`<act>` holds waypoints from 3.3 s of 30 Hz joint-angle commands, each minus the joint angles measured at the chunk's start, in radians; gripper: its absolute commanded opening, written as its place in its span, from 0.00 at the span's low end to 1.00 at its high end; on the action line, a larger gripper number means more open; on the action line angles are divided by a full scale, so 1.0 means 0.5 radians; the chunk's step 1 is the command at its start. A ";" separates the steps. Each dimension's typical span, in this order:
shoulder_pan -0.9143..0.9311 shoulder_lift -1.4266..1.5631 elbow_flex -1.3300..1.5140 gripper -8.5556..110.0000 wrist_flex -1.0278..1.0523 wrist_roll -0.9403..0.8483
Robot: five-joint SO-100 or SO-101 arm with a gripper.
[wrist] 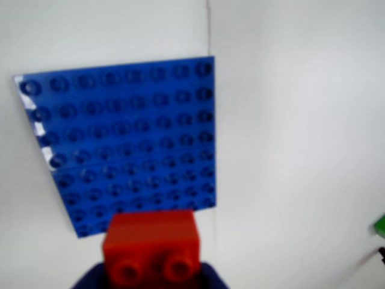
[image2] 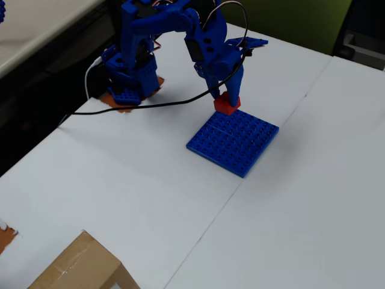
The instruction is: Pick up the 2x2 red block and go up the 8x8 blue block.
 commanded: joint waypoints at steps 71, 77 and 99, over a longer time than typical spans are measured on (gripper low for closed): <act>-0.003 -0.015 -0.132 0.08 -0.003 -0.650; 0.000 -0.015 -0.132 0.08 -0.003 -0.660; 0.006 -0.015 -0.132 0.08 0.000 -0.675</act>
